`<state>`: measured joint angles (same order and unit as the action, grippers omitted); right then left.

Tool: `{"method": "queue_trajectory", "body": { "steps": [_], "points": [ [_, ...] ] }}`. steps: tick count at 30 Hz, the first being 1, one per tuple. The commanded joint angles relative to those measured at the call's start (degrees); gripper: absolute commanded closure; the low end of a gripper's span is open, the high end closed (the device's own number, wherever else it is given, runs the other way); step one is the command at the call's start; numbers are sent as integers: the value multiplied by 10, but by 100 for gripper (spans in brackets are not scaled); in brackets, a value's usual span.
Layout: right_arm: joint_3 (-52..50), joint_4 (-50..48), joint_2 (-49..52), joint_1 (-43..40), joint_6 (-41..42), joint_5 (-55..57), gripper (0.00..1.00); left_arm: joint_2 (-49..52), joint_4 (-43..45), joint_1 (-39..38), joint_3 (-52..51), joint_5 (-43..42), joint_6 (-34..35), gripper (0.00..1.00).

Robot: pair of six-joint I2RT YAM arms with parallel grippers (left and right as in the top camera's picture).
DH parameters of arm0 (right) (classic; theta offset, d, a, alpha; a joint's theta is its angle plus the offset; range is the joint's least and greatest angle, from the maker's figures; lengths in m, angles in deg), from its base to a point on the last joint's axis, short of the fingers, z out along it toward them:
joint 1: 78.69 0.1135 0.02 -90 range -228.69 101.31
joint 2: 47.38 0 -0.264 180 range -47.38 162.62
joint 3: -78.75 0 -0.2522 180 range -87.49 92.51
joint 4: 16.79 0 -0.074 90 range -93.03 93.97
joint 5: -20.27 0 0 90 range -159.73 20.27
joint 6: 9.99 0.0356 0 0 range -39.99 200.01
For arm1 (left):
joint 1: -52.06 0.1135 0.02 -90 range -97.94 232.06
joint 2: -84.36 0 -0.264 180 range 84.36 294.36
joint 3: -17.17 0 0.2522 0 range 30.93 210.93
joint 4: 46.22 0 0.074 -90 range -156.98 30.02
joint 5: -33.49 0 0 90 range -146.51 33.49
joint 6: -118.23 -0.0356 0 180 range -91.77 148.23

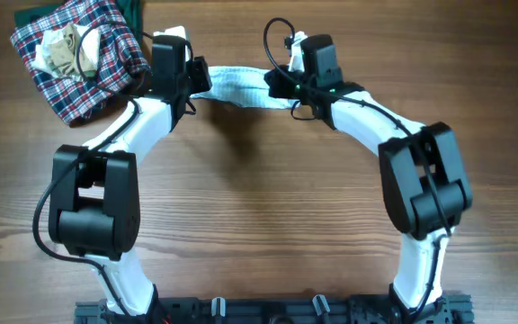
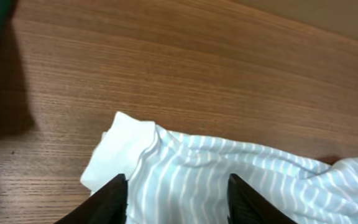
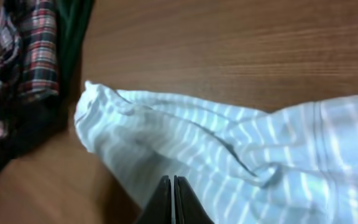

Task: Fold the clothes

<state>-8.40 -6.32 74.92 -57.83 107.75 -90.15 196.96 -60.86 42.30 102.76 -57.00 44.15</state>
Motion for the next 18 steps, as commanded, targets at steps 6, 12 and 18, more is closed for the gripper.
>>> {"method": "queue_trajectory", "body": {
  "steps": [6,12,18],
  "points": [
    [-2,-33,62,1,57,59,96,26,9,-2,-2,-75,0,55],
    [-2,-7,64,-2,57,110,96,80,54,-2,-2,-98,30,67],
    [-2,62,64,-3,74,168,96,127,88,-1,-2,-115,30,76]
  ]
}}
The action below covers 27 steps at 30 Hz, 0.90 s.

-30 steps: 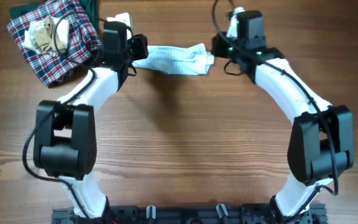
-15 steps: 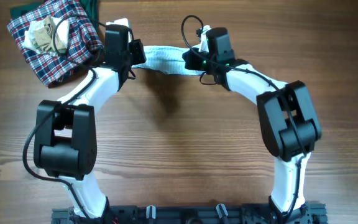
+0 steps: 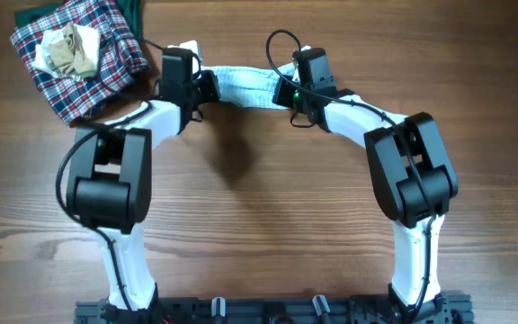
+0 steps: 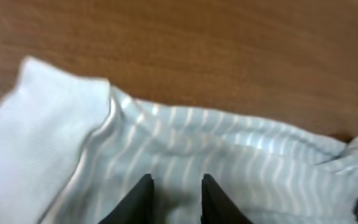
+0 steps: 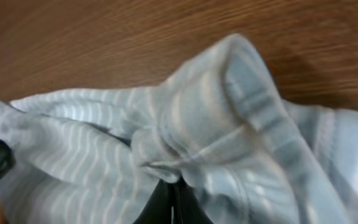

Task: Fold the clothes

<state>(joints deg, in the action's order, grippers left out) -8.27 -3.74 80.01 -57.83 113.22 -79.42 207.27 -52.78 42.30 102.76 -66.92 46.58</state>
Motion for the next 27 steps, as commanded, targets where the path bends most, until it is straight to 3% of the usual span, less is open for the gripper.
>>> {"method": "queue_trajectory", "body": {
  "steps": [1,10,17,27],
  "points": [
    [-3,47,13,-6,34,69,96,25,5,-1,-2,-15,5,75],
    [-3,162,-6,-73,109,61,96,24,-39,9,-2,25,5,72],
    [-3,242,-65,-105,103,78,96,-4,-97,10,-2,25,5,72],
    [-3,298,-73,-109,92,92,96,-101,-214,10,-2,23,2,71]
  ]
}}
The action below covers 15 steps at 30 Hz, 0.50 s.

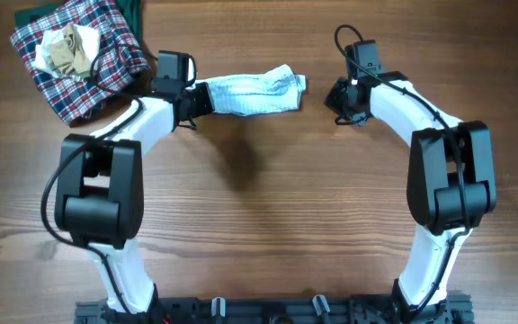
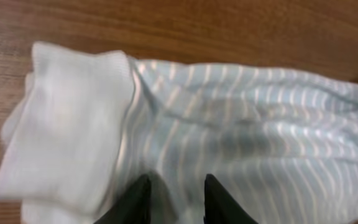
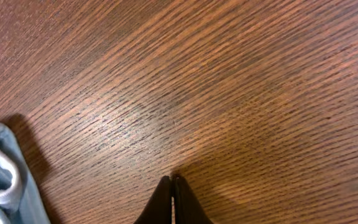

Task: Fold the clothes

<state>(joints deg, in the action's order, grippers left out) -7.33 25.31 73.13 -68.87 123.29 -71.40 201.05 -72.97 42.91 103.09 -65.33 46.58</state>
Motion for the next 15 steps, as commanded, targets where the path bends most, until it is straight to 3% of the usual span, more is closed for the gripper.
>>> {"method": "queue_trajectory", "body": {
  "steps": [1,5,8,10,15],
  "points": [
    [-12,4,-10,3,-25,2,96,-47,-14,4,-6,8,-1,69],
    [-12,-17,-54,11,-96,-24,96,-72,-11,3,-6,9,-6,65],
    [-12,-97,-103,30,-203,-139,90,-95,-1,4,-6,12,-17,50],
    [-12,-154,-116,44,-206,-180,71,-103,6,4,-6,26,-16,37],
    [-12,-245,-91,64,-158,-197,67,-103,-11,7,-6,134,20,32]
  ]
}}
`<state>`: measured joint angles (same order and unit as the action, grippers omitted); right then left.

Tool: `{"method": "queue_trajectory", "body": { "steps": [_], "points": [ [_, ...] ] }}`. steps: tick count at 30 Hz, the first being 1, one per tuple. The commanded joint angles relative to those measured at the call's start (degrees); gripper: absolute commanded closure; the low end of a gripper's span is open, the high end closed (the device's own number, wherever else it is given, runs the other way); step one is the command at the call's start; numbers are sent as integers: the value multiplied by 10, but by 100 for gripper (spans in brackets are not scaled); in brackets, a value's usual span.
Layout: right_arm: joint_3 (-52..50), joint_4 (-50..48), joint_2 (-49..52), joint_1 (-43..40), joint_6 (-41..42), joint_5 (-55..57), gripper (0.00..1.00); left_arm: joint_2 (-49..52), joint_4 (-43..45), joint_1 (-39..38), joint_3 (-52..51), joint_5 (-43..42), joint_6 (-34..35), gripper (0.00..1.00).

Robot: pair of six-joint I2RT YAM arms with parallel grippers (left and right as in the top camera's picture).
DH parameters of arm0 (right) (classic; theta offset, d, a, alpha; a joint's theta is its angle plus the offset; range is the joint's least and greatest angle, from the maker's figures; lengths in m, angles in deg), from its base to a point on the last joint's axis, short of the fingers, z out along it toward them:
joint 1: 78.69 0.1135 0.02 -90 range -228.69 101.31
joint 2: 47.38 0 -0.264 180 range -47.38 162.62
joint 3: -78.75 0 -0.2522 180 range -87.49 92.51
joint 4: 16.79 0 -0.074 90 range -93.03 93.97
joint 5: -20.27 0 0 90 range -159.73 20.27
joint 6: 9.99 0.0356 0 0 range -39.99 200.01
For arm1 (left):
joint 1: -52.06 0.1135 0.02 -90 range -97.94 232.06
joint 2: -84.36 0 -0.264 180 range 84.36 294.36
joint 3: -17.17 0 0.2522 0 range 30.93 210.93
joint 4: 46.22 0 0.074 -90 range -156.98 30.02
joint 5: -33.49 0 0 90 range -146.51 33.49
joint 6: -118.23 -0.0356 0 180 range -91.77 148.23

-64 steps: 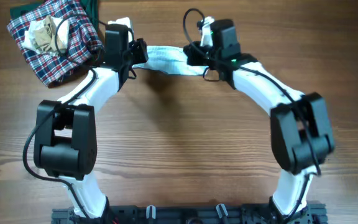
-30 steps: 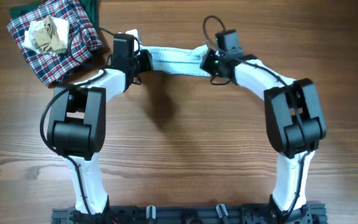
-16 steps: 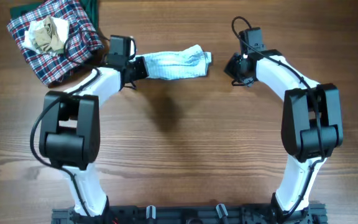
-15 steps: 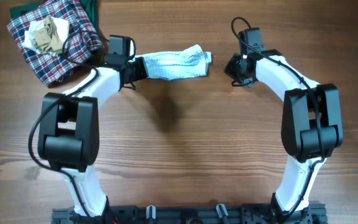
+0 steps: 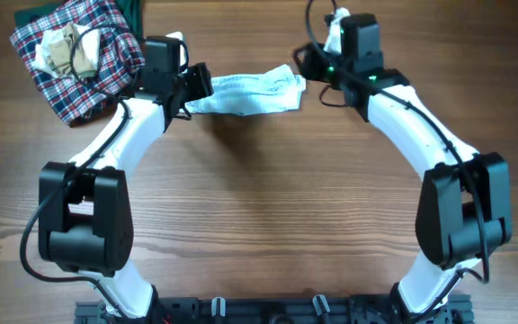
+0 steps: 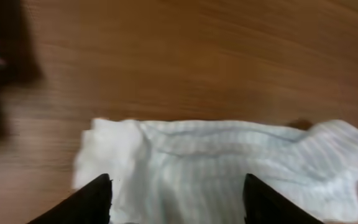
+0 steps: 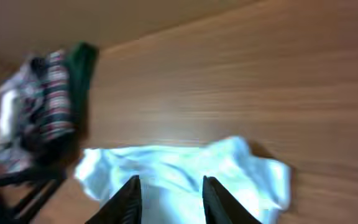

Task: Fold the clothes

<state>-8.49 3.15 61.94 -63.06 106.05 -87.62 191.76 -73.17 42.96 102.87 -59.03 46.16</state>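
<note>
A light-blue and white striped garment (image 5: 250, 94) lies bunched in a short band at the back of the table, and both wrist cameras see it too (image 6: 229, 162) (image 7: 179, 174). My left gripper (image 5: 196, 88) (image 6: 179, 202) hangs open over its left end, jaws spread wide, and nothing is held. Over the right end my right gripper (image 5: 306, 65) (image 7: 169, 199) is also open, its fingers above the cloth. Both wrist views are blurred.
A heap of clothes sits in the back left corner: a red plaid piece (image 5: 79, 49) (image 7: 48, 106) with a beige one on top and a dark green one (image 5: 133, 13) behind. The wooden table (image 5: 259, 207) stretches in front of the garment.
The left gripper's jaws have spread from a narrow gap to wide open, farther from the cloth. The right gripper was shut over bare wood right of the garment; it is now open above its right end.
First the garment hung stretched between both grippers, the right shut on it and the left open around it. Then the two grippers stood closer together, the left narrowed. Later the cloth lay on the table with the right gripper off it. Now both hover open over it.
</note>
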Motion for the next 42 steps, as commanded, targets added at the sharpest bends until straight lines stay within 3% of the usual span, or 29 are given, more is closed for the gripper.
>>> {"method": "queue_trajectory", "body": {
  "steps": [1,9,16,25,31,42],
  "points": [
    [-1,-42,30,10,21,-43,68,-10,-13,8,-3,71,24,31],
    [-1,-114,125,30,45,-52,74,-9,-33,8,-3,71,23,21],
    [-1,-165,164,31,70,-78,80,-9,-35,8,-3,71,23,20],
    [-1,-156,197,30,102,-5,82,-9,-47,8,-3,71,22,20],
    [-1,-44,197,-2,155,65,88,-9,-50,8,-3,71,22,20],
    [-1,96,174,-92,175,46,95,-9,-51,8,-3,71,23,19]
  ]
}}
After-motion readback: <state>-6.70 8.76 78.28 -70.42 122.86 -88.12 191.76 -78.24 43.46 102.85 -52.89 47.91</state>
